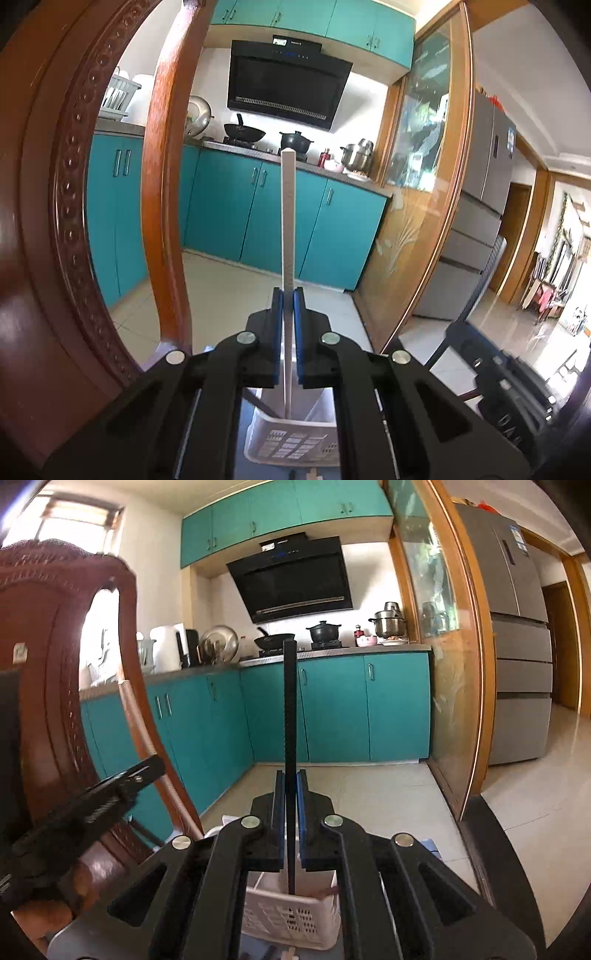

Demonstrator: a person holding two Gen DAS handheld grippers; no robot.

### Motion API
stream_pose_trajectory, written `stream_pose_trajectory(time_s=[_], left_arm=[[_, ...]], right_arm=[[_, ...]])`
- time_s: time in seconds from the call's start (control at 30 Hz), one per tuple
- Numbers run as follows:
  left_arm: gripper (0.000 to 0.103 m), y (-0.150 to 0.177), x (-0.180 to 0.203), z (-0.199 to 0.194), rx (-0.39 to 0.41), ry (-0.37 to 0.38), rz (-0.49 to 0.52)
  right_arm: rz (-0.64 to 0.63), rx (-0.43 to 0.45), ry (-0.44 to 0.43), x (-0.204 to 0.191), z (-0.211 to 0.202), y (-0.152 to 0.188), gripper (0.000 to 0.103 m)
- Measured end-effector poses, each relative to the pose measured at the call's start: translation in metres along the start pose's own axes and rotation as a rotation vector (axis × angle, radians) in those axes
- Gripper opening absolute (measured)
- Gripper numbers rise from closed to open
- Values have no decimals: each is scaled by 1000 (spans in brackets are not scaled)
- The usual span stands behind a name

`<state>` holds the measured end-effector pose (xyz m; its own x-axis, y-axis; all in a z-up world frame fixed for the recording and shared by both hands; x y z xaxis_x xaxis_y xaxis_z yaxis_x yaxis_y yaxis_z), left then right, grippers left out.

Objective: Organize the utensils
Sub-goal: 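Lower both strips into the holder and open both tools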

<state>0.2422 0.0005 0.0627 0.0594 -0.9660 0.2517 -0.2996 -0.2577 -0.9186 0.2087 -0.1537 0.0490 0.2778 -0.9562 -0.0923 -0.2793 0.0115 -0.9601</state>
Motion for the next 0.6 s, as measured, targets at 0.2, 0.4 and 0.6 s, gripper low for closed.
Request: stream_pose_trajectory(time_s=[0.2, 0.4, 0.6], left_arm=[[8, 3, 0, -8, 0, -1, 31], [13, 24, -13, -48, 30, -14, 11], [13, 85, -25, -35, -203, -135, 99]], right_arm=[[7, 22, 29, 8, -21, -9, 23], [46, 64, -84, 4, -75, -15, 24], [-42, -161, -125, -8, -74, 70, 24]])
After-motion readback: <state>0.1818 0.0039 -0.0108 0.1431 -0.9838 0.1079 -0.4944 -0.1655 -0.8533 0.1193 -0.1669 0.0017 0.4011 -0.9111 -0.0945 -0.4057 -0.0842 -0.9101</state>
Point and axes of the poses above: each gripper's, at about its wrist camera, not at the fingertips, and z roughly the way its jaws point, x to its right, y to its underside, the point moved 3 cm from there along z, roughly the way its jaws point, and after that the axes turned 1 degree about -z, right-handed, at the moved point
